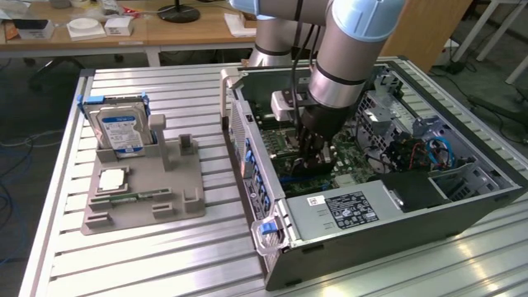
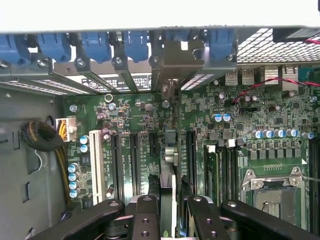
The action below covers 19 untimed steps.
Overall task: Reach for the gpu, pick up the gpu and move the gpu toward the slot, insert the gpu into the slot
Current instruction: 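Insert the gpu into the slot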
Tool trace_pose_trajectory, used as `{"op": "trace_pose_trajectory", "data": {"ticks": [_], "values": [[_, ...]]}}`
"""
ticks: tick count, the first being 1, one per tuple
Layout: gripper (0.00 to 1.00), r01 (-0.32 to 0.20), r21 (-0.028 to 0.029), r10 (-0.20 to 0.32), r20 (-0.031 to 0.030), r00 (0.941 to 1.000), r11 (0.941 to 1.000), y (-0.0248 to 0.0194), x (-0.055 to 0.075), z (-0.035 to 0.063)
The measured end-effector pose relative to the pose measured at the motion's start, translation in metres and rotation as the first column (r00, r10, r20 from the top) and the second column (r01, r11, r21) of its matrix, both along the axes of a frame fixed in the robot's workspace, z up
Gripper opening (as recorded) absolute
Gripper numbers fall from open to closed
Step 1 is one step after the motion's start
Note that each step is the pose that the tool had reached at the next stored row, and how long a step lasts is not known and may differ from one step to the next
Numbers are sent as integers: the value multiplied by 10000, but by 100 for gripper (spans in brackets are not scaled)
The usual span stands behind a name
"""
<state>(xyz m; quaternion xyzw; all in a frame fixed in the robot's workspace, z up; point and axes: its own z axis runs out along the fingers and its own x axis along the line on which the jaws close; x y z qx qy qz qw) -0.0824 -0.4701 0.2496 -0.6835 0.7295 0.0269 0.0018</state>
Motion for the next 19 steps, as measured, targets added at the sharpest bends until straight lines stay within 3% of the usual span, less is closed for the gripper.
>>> {"op": "trace_pose_trajectory", "data": {"ticks": [9,15,19], "values": [[27,1,4,-1,14,10000,10000,3,-14,-3],[27,0,0,0,74,10000,10000,3,-13,46],[27,2,-1,-2,179,9998,10000,4,-14,47]]}}
